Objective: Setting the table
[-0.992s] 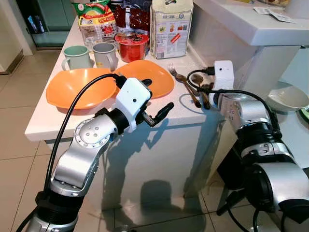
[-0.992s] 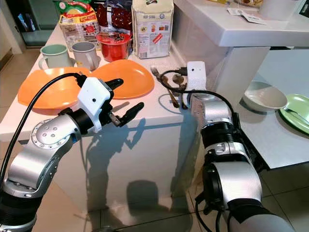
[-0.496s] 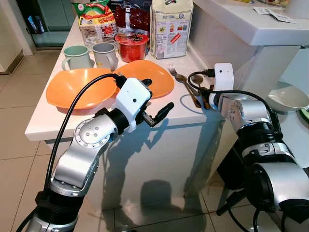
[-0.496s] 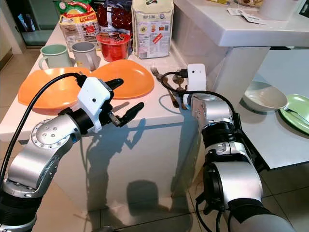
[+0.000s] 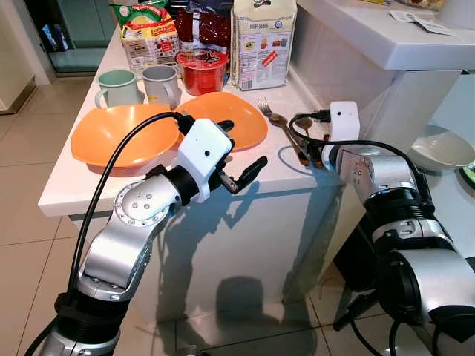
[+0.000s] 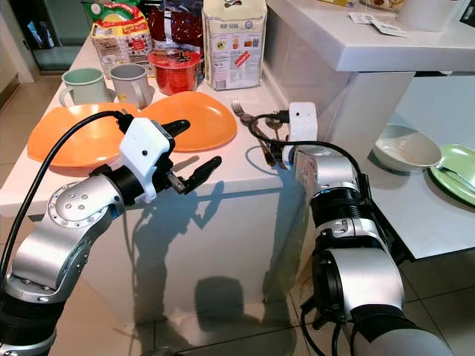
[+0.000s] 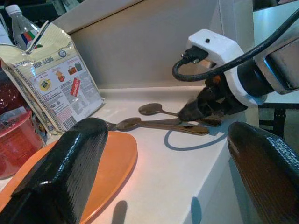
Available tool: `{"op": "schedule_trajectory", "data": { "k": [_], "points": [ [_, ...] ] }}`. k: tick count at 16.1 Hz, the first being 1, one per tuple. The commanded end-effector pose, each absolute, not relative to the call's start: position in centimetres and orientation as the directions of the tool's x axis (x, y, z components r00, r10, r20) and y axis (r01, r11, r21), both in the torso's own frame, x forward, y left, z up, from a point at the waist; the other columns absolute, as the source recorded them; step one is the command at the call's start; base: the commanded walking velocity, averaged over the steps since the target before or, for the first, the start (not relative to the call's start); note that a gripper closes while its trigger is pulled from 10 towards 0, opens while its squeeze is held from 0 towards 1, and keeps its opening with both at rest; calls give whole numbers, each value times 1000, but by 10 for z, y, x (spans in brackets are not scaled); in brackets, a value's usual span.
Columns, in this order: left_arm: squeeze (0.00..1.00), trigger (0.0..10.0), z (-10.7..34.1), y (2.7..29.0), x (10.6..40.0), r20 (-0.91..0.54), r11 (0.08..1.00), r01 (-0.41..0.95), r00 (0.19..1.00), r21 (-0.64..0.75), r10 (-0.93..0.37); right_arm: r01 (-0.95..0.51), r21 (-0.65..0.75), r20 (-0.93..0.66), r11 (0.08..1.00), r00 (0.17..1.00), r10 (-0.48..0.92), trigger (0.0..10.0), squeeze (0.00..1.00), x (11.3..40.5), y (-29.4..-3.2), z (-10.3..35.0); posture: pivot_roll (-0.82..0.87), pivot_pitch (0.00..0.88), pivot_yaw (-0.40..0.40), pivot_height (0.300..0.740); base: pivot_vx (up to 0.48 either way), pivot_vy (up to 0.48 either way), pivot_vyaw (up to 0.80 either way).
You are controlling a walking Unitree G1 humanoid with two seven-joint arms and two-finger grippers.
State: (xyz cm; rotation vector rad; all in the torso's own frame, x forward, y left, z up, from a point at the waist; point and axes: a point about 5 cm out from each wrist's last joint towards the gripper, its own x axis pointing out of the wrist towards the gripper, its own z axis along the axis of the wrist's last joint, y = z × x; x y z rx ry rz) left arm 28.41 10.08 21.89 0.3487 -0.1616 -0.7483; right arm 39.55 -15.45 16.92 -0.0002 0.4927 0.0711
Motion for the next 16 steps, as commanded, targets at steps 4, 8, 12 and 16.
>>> {"op": "schedule_trajectory", "data": {
  "k": [4,8,12,16],
  "points": [
    [0,10000,221,98,283,16,663,646,711,378,-703,-60,111,-571,992,813,113,10000,0,388,-151,148,47,0,-31,740,0,0,0],
    [0,10000,221,97,283,15,661,647,710,380,-704,-48,160,-618,986,774,138,3765,0,381,-151,134,48,0,-33,740,0,0,0],
    [0,10000,220,97,283,16,658,650,707,380,-707,-50,143,-640,988,757,131,0,0,379,-154,130,46,0,-32,740,0,0,0],
    [0,10000,220,97,283,15,657,651,706,380,-708,-48,142,-647,989,752,129,0,0,378,-155,129,46,0,-31,740,0,0,0]
  ]
}}
